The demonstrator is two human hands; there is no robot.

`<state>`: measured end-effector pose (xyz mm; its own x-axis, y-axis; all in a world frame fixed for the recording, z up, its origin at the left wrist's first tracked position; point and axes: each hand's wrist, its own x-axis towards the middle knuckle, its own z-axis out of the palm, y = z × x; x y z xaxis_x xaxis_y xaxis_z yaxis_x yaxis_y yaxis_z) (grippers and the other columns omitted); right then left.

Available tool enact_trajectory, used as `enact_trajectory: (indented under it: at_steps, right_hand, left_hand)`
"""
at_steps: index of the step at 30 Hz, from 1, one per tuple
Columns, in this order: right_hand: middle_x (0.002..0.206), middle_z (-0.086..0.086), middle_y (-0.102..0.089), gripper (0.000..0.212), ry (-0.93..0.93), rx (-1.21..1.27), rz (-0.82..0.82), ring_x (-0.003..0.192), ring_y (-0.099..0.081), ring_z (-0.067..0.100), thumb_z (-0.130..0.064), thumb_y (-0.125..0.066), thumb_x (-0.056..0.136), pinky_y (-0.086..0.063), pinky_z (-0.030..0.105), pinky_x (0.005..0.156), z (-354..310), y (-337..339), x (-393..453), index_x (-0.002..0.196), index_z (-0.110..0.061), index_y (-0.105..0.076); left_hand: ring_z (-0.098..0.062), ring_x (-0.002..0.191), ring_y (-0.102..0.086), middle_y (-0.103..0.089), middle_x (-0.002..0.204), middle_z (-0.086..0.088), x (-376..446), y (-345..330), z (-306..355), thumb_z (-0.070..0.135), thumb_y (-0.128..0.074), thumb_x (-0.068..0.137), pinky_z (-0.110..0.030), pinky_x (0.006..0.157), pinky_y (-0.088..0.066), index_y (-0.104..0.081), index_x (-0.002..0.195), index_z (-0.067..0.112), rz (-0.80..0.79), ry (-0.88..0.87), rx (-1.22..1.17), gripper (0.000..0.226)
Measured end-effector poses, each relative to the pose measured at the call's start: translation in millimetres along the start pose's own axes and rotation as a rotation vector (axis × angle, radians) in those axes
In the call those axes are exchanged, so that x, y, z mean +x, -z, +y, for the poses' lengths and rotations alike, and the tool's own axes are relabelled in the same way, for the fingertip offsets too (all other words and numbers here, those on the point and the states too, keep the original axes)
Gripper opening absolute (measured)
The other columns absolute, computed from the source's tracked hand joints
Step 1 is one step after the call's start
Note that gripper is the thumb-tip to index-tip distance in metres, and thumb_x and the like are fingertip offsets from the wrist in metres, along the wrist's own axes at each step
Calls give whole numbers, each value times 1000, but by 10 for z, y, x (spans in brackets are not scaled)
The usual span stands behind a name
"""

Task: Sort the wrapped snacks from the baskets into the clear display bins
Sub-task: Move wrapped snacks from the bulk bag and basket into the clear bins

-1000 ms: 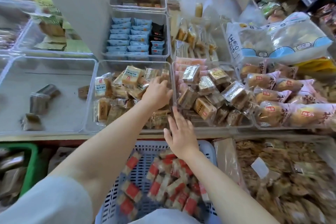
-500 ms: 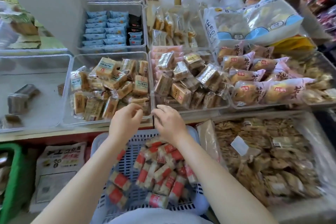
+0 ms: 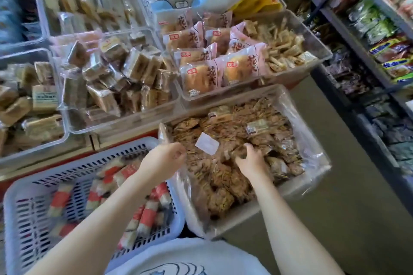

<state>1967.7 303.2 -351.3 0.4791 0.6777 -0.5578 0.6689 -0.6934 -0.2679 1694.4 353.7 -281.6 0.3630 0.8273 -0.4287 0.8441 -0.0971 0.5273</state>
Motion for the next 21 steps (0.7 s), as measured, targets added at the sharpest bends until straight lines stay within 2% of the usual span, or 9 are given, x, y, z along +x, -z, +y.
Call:
enact_trajectory:
  at_steps: [3,7,10,12,14,16,17,19,21]
  right_hand:
    - [152,18,-33,86,-15,84,-142,136,-40,39,-50,-70,87,-41,42,108,155,-128,169,155,-27,-23]
    - [145,17,-32,89,-65,209,-49,126,-47,40,-61,-75,78,-46,45,100,114,-280,225,147,-30,-27]
    - [143,14,-36,75,-81,303,-18,124,-49,37,-42,-78,82,-46,43,98,126,-269,201,142,-30,-35]
    - [142,10,-43,60,-80,453,6,121,-51,31,-27,-76,85,-45,37,92,151,-191,147,136,-27,-44]
    - [133,7,-53,40,-123,639,48,107,-55,24,-22,-69,89,-43,33,83,143,-95,60,125,-26,-53]
    - [120,7,-63,21,-197,850,64,86,-62,21,-25,-62,93,-50,36,72,78,6,-73,113,-26,-57]
    - [113,9,-68,17,-207,964,56,76,-66,22,-27,-58,94,-54,36,64,14,54,-155,111,-25,-60]
    - [100,15,-73,17,-158,1106,5,63,-66,25,-25,-52,96,-52,32,53,-185,139,-348,109,-19,-62]
    - [96,16,-73,19,-58,1125,-79,63,-63,25,-20,-46,97,-48,30,53,-475,173,-568,108,-16,-62]
  left_hand:
    - [-9,65,-53,-65,95,9,53,-136,164,29,-52,96,-25,58,-40,-66,109,26,-47,60,37,20]
    - [-12,75,-55,-67,102,8,59,-201,255,30,-51,96,-25,58,-39,-65,112,25,-70,73,65,21]
    - [-13,82,-61,-67,101,9,58,-196,283,30,-52,96,-25,63,-41,-66,108,25,-61,65,48,19]
    - [-11,82,-61,-68,101,10,48,-184,288,29,-52,96,-24,63,-41,-67,107,25,-50,55,18,19]
    - [-8,80,-60,-69,102,11,23,-166,283,28,-52,97,-20,62,-41,-68,109,25,-44,43,-18,20]
    - [-6,82,-61,-68,101,13,-23,-140,251,29,-53,97,-19,64,-44,-69,110,25,-34,38,-66,20]
    - [-5,82,-62,-68,99,14,-54,-123,224,30,-54,97,-20,65,-46,-69,110,26,-27,36,-97,20]
    - [0,82,-62,-67,97,16,-135,-70,150,32,-56,96,-20,69,-51,-68,112,27,-3,21,-164,20]
    - [4,89,-59,-61,106,19,-245,13,62,37,-61,94,-16,71,-46,-59,127,31,42,-10,-250,34]
